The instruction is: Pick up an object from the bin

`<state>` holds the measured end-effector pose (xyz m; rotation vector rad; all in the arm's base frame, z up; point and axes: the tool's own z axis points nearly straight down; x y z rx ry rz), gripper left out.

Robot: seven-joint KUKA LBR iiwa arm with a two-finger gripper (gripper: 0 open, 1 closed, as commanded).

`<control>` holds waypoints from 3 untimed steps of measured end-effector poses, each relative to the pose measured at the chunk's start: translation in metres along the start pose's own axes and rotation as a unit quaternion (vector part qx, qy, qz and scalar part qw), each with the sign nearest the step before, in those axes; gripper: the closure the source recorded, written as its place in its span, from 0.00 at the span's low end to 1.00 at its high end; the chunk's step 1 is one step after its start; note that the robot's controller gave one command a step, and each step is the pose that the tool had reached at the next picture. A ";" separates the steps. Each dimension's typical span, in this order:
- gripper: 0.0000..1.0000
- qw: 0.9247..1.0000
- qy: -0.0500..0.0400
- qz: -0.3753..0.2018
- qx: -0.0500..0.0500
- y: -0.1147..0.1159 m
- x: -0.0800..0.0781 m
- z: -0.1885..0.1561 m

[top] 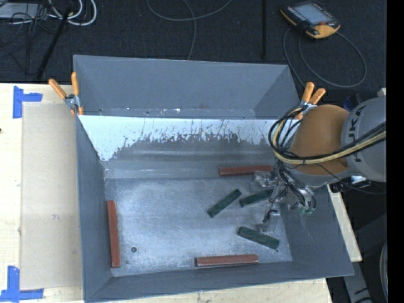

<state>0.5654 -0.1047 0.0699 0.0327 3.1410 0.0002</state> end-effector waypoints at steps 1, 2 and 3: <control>0.00 1.000 0.000 0.000 0.000 0.000 0.000 0.000; 0.00 1.000 0.000 0.029 0.000 0.044 -0.018 0.000; 1.00 0.998 -0.001 0.057 -0.001 0.045 -0.032 0.000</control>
Offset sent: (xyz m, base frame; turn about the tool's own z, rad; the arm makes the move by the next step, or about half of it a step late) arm 0.0252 0.0605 0.0001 0.0688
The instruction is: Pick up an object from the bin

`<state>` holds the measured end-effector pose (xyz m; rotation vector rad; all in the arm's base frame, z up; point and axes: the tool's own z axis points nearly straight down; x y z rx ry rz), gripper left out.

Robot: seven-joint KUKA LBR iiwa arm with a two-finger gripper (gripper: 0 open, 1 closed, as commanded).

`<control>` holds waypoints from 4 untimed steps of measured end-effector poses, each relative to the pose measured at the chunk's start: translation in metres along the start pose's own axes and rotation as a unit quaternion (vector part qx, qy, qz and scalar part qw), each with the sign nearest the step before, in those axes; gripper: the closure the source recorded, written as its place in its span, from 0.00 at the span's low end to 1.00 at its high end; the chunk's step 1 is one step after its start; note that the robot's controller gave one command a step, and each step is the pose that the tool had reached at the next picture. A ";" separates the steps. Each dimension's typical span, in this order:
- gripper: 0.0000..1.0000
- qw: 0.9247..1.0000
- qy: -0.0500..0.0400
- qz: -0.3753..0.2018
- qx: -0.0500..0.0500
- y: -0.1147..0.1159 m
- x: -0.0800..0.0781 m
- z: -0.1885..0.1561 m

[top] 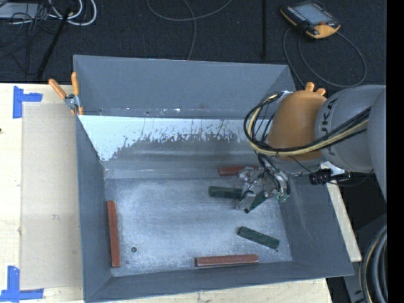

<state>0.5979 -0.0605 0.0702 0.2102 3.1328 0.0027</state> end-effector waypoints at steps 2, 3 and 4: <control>1.00 1.000 0.001 -0.005 0.001 0.020 0.028 -0.096; 1.00 1.000 0.001 -0.005 0.001 0.020 0.028 -0.096; 1.00 1.000 0.002 -0.011 0.001 0.024 0.003 -0.136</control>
Offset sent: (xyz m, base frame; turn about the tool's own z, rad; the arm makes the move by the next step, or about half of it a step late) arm -0.0253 0.0220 0.0962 -0.0059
